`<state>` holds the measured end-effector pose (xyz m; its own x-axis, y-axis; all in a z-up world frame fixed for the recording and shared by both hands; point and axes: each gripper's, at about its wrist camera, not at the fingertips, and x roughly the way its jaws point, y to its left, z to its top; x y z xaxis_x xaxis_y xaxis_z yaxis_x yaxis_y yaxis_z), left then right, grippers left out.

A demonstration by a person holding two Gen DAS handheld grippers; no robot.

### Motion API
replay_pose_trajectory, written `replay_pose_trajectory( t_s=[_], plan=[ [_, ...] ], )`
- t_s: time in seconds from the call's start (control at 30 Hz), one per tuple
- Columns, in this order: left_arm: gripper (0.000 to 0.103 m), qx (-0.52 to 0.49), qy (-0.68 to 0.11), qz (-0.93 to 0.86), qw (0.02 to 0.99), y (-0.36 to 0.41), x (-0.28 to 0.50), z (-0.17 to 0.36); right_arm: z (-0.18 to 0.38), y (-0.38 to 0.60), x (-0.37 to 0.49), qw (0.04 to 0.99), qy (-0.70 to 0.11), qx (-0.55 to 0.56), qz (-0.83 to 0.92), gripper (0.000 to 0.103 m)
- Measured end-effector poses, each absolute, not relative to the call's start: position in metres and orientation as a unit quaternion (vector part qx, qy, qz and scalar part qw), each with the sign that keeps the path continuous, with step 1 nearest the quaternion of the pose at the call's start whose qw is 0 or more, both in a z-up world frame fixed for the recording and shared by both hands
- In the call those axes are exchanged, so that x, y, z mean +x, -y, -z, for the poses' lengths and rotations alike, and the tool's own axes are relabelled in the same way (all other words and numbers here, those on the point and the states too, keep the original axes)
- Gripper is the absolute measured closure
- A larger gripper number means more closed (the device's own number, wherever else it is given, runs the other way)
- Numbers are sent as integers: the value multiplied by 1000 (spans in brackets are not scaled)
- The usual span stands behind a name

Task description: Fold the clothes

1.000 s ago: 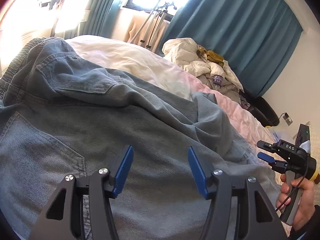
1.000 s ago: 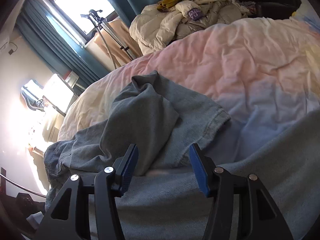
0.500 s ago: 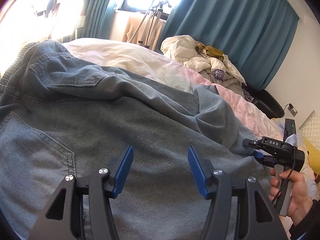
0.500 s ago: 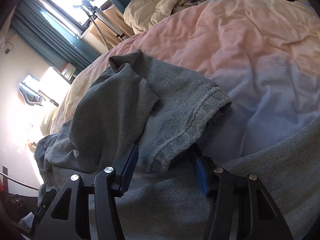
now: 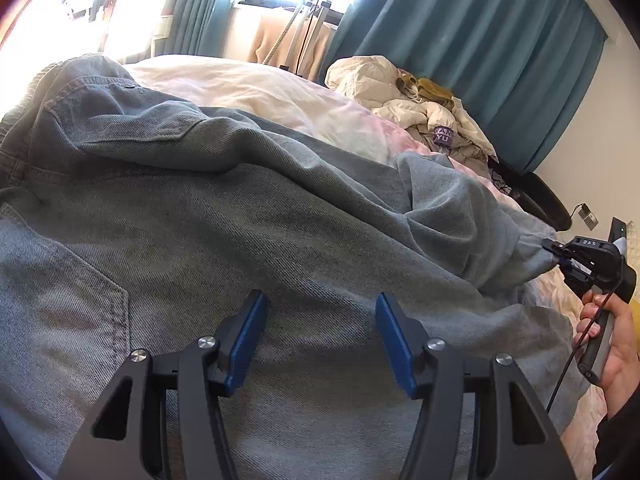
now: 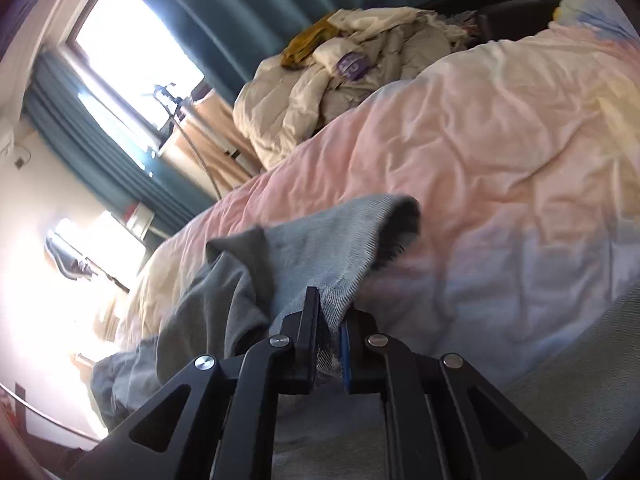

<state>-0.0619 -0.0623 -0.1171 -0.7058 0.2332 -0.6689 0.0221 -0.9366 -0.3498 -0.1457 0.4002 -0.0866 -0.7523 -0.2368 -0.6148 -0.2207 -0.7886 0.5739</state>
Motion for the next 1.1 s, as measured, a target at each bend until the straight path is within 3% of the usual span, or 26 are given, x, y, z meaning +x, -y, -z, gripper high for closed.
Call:
replay_pose_trajectory(
  t_s=[0.4, 0.57, 0.63, 0.8, 0.83, 0.9, 1.1],
  plan=[
    [45, -380, 154, -911, 50, 53, -64, 117, 55, -559, -125, -175, 376, 224, 882, 99],
    [45, -386, 136, -912, 41, 45, -66, 121, 92, -590, -138, -196, 413, 220, 862, 99],
    [45, -390, 135, -910, 35, 44, -67, 123, 107, -591, -145, -199, 394, 241, 864, 99],
    [45, -393, 123, -911, 25, 38, -72, 126, 130, -600, -138, -202, 424, 262, 843, 90],
    [45, -394, 122, -911, 24, 37, -72, 126, 130, -603, -133, -205, 434, 258, 839, 86],
    [45, -395, 119, -910, 23, 37, -72, 127, 128, -605, -120, -204, 447, 249, 835, 67],
    [45, -400, 111, -909, 31, 35, -66, 125, 127, -602, -83, -193, 491, 256, 810, 64]
  ],
)
